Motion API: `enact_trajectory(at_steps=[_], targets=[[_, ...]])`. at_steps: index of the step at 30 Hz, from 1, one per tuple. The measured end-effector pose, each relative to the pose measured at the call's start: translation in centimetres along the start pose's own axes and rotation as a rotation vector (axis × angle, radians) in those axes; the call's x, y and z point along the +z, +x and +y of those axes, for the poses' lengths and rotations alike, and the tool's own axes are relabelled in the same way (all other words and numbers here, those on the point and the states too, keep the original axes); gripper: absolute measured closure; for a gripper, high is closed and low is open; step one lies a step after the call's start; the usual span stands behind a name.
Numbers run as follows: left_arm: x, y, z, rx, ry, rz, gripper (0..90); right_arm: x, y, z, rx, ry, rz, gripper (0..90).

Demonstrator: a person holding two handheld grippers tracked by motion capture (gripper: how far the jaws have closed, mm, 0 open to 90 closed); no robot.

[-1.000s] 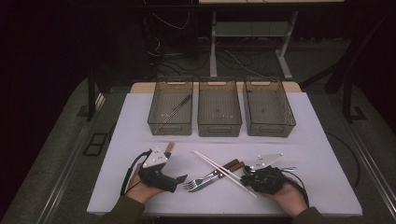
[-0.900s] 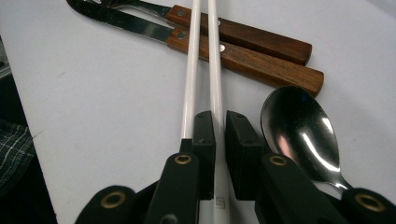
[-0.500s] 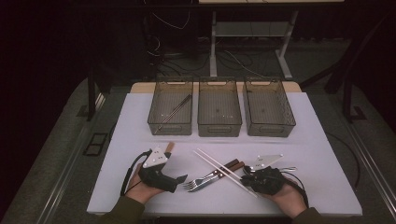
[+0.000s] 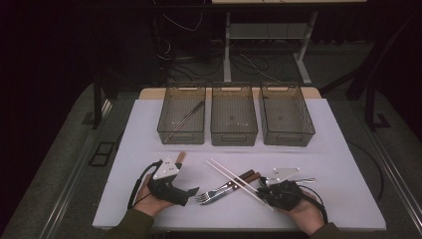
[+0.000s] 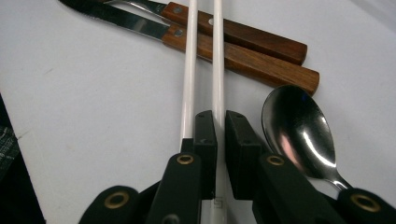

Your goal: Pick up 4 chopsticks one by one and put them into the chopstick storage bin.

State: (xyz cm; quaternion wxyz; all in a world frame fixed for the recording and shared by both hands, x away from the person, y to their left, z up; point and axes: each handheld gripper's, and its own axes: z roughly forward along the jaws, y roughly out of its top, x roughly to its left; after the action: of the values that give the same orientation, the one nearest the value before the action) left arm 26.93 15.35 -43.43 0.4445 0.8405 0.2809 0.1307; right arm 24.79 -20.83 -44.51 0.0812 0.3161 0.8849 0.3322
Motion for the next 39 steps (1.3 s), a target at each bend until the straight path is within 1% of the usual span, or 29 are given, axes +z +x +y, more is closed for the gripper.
enact_trajectory(at_steps=[4, 14, 17, 20, 25, 29, 31, 36, 39], targets=[[-0.1, 0.0, 0.0, 0.009, -0.003, -0.007, 0.2, -0.1, 0.0, 0.0, -0.001, -0.008, -0.002, 84.0], [-0.4, 0.0, -0.1, 0.017, -0.008, -0.029, 0.2, -1.4, -0.5, 0.4, 0.021, -0.086, 0.017, 84.0], [-0.5, 0.0, -0.2, 0.006, -0.015, -0.041, 0.0, -1.8, -0.8, 0.6, 0.031, -0.104, 0.025, 84.0], [-0.6, 0.2, -0.6, 0.005, -0.021, -0.052, 0.0, -2.1, -1.2, 0.7, 0.038, -0.113, 0.03, 84.0], [-0.7, 0.1, -0.6, -0.004, -0.03, -0.061, 0.0, -2.4, -1.9, 1.0, 0.055, -0.14, 0.034, 83.9], [-0.6, 0.2, -0.6, -0.003, -0.034, -0.064, 0.0, -2.9, -2.4, 1.4, 0.066, -0.155, 0.032, 84.0], [-0.6, 0.2, -0.6, -0.004, -0.036, -0.058, 0.0, -3.1, -2.6, 1.6, 0.07, -0.162, 0.033, 84.0], [-0.6, 0.3, -0.5, 0.009, -0.027, -0.054, 0.0, -3.2, -3.3, 2.0, 0.085, -0.186, 0.031, 83.9], [-0.6, 0.3, -0.5, 0.015, -0.026, -0.053, 0.0, -3.2, -3.6, 2.4, 0.086, -0.196, 0.027, 83.9]])
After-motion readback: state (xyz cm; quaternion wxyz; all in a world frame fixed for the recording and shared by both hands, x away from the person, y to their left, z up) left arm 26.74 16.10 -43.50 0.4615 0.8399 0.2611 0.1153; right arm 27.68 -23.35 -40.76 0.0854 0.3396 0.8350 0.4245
